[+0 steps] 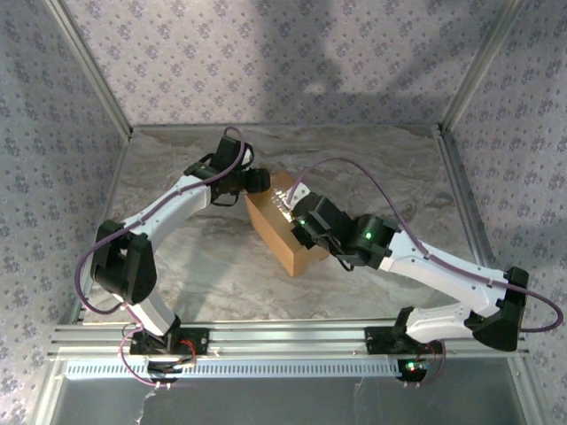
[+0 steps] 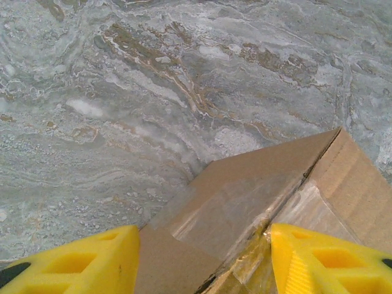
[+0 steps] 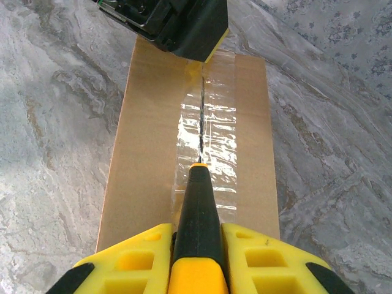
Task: Unpack the express box
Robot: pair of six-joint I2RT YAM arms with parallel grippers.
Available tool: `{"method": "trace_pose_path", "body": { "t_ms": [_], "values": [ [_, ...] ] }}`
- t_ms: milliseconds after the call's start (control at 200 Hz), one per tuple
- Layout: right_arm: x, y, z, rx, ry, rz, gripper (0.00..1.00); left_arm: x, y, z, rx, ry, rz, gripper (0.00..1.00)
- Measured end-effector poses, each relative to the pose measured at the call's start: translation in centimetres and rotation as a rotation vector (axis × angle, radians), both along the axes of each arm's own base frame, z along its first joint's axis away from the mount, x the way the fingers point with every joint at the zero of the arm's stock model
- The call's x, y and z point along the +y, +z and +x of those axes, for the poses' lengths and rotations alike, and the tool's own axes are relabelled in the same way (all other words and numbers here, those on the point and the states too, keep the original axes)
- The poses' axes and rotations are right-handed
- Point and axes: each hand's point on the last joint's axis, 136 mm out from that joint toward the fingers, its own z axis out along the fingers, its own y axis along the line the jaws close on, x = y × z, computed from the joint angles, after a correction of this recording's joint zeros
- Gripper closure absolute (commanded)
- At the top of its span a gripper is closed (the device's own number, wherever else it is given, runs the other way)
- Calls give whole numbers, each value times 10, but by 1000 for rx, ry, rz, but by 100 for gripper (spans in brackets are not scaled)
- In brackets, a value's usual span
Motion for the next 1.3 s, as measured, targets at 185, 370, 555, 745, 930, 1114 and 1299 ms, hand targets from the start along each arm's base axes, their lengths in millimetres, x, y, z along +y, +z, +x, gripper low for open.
{"method": "trace_pose_path", "body": {
  "t_ms": [185,370,555,745,930,1114,1299],
  "values": [
    [-1,1,-3,-5,0,-7,100,1,0,1,-3,4,4,42],
    [-2,2,-4,-6,0,-6,100,2,1,2,-8,10,7,42],
    [-4,3,-5,-7,-2,1,100,3,1,3,-13,17,14,42],
    [-5,5,-5,-10,-2,7,100,4,1,4,-18,22,18,42],
    [-5,5,-7,-9,1,10,100,6,2,4,-22,27,22,43],
    [-6,-3,-8,-1,-1,0,100,10,4,4,-27,40,34,42],
    [-6,-2,-8,-1,-1,7,100,18,10,0,-32,60,62,42]
  ]
}}
